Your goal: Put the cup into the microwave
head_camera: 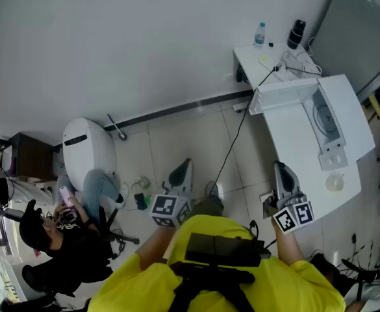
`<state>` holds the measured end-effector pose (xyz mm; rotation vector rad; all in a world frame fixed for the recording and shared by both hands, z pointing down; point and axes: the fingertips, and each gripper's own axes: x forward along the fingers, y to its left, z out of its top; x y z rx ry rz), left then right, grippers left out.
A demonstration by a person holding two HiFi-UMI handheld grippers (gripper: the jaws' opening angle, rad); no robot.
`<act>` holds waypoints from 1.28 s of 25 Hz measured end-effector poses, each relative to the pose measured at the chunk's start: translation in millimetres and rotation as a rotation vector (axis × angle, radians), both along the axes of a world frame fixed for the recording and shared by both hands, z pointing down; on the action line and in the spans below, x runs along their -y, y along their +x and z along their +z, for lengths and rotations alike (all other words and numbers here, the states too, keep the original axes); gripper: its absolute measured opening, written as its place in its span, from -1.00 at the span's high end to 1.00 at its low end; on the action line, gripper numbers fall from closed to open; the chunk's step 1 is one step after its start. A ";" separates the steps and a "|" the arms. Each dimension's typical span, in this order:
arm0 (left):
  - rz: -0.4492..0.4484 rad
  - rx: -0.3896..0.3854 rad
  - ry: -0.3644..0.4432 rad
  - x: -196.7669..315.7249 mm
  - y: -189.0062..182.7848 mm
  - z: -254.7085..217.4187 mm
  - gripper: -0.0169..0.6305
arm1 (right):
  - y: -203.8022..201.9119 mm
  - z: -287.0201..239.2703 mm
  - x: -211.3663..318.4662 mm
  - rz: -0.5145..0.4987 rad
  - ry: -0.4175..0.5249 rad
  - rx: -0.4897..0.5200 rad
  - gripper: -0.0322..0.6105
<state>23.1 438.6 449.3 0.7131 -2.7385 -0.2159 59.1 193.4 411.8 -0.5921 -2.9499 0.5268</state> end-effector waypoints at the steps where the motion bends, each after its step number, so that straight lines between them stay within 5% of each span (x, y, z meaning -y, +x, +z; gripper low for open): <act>1: 0.013 0.009 0.005 0.6 -15.8 -6.3 0.97 | -16.3 -4.0 -0.2 0.007 0.011 0.003 0.88; 7: 0.112 0.031 0.014 10.4 -102.3 -25.4 0.97 | -95.7 -31.6 4.7 0.104 0.027 0.045 0.88; 12: 0.260 -0.014 0.020 61.6 -140.2 -12.6 0.97 | -109.8 -27.8 43.0 0.227 0.072 0.016 0.88; 28: 0.867 -0.011 0.016 349.3 -161.5 -1.5 0.97 | 3.7 70.0 279.9 0.931 0.064 -0.203 0.79; 32: 0.959 0.000 -0.015 398.6 -167.2 4.7 0.97 | 67.3 160.1 360.2 1.236 0.054 -0.398 -0.13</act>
